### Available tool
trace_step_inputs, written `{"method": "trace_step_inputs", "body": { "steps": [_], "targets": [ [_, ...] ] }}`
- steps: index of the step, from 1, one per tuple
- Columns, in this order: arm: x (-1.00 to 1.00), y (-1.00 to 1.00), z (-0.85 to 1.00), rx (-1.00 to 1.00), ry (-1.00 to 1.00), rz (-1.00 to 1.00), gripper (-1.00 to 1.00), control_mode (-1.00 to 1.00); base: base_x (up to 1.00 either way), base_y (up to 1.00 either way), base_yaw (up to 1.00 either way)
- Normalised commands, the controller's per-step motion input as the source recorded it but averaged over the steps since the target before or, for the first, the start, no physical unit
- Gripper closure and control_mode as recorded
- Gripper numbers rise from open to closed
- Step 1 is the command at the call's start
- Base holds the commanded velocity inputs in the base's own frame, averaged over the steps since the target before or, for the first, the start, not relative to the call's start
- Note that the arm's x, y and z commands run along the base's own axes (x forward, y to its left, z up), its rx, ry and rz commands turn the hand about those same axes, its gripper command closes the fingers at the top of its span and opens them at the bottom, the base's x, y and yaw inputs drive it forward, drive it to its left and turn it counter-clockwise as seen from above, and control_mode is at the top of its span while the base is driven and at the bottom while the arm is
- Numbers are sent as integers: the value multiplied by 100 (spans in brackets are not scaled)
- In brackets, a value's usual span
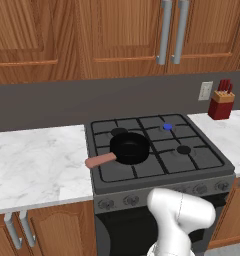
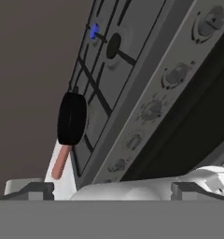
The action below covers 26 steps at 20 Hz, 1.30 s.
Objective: Turn off the rear right burner of the stove.
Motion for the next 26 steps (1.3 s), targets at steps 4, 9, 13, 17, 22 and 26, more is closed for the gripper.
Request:
{"method": "trace_step_inputs", "body": {
  "steps": [4, 9, 13, 17, 22, 26],
  "targets": [
    [0, 0, -40, -1, -1, 0, -100, -100, 0, 0, 0],
    [10, 0, -24, -2, -2, 0, -100, -100, 0, 0, 0],
    [16, 0, -13, 0, -2, 0, -100, -100, 0, 0, 0],
    [21, 0, -12, 0, -2, 1, -100, -100, 0, 0, 0],
    [18, 0, -15, 0, -1, 3, -100, -100, 0, 0, 0],
    [38, 0, -16, 0, -1, 2, -100, -100, 0, 0, 0]
  ]
}}
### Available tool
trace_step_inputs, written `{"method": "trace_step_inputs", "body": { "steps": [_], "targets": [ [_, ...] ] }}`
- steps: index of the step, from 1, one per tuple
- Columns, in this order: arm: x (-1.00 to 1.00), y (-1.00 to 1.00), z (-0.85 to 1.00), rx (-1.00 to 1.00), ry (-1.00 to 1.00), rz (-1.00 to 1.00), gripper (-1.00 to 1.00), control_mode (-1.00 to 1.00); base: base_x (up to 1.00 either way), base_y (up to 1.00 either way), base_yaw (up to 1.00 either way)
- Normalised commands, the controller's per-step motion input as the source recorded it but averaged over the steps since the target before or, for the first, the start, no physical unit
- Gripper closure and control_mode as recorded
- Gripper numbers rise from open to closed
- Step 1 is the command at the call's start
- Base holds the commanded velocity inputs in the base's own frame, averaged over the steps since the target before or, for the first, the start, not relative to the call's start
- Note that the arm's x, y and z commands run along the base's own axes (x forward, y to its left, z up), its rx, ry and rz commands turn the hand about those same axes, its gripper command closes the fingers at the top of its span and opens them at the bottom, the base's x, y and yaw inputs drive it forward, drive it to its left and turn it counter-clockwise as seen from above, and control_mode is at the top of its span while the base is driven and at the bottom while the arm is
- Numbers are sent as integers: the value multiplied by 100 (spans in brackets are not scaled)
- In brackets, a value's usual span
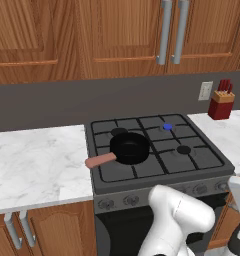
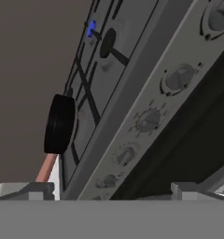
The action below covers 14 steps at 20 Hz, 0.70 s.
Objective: Turn off the rear right burner of the stove.
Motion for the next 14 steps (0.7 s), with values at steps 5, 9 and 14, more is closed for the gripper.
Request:
{"method": "trace_step_inputs", "body": {
  "steps": [5, 9, 14],
  "targets": [
    [30, 0, -11, 0, -5, 3, -100, -100, 0, 0, 0],
    [9, -6, -15, 0, -8, 2, -100, -100, 0, 0, 0],
    [2, -1, -32, 0, -8, 0, -100, -100, 0, 0, 0]
  ]
}}
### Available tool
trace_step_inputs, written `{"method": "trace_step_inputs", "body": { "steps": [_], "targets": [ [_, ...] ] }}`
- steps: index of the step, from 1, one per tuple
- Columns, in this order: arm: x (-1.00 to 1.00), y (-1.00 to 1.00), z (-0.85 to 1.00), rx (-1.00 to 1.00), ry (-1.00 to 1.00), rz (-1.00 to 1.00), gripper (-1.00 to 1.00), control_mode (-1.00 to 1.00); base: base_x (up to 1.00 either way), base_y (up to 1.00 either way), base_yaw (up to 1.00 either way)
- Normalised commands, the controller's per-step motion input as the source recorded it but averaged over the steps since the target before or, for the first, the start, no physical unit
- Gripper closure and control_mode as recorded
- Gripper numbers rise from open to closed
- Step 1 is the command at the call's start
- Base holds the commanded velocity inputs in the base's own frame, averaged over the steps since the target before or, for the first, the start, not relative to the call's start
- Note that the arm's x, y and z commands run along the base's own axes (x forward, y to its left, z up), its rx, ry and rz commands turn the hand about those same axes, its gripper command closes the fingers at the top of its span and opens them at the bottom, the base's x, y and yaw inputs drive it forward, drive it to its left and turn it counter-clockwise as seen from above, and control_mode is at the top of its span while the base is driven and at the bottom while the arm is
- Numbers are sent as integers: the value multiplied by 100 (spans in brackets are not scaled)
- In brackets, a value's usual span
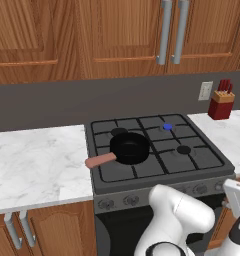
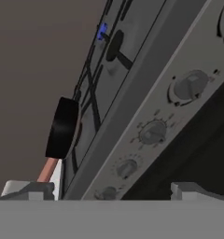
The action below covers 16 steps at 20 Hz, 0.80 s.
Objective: Turn off the rear right burner of the stove.
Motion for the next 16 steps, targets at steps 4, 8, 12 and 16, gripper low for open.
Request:
{"method": "trace_step_inputs", "body": {
  "steps": [4, 8, 12, 16],
  "targets": [
    [31, 0, -18, 0, -9, 0, -100, -100, 0, 0, 0],
    [39, 0, 0, 0, -7, 0, -100, -100, 0, 0, 0],
    [27, -5, -1, 0, -3, 0, -100, -100, 0, 0, 0],
    [17, -9, -14, 0, 0, 0, -100, -100, 0, 0, 0]
  ]
}}
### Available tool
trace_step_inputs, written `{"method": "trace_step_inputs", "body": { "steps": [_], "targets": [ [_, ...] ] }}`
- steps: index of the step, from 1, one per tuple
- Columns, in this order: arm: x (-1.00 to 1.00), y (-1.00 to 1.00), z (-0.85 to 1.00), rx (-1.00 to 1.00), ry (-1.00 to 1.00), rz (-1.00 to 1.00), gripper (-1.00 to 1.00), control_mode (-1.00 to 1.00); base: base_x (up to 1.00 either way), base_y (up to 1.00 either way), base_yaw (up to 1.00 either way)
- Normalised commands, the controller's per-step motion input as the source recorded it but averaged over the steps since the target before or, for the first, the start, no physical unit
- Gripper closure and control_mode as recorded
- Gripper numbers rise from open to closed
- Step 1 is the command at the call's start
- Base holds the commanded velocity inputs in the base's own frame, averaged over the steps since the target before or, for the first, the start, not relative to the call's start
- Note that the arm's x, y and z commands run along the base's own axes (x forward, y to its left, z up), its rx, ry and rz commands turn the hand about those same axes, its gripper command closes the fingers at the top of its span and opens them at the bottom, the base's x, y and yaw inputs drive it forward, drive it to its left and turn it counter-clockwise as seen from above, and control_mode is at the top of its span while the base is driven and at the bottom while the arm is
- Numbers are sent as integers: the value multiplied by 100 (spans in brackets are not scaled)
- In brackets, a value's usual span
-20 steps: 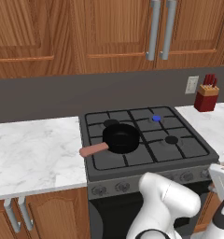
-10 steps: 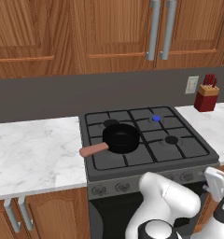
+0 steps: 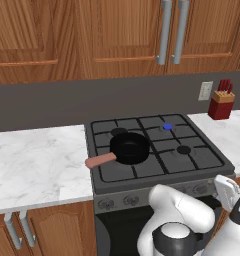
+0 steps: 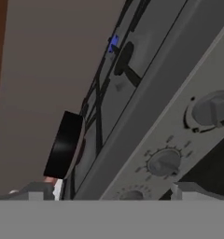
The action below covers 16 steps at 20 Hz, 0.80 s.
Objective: Turn off the rear right burner of the stove.
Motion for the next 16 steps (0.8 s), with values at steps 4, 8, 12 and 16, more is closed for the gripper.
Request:
{"method": "trace_step_inputs", "body": {
  "steps": [4, 8, 12, 16],
  "targets": [
    [12, -7, -21, 0, 0, 0, -100, -100, 0, 0, 0],
    [20, -7, -25, 0, 0, 0, -100, -100, 0, 0, 0],
    [13, -17, -19, 0, 0, 0, -100, -100, 0, 0, 0],
    [2, -38, -16, 0, 0, 2, -100, -100, 0, 0, 0]
  ]
}}
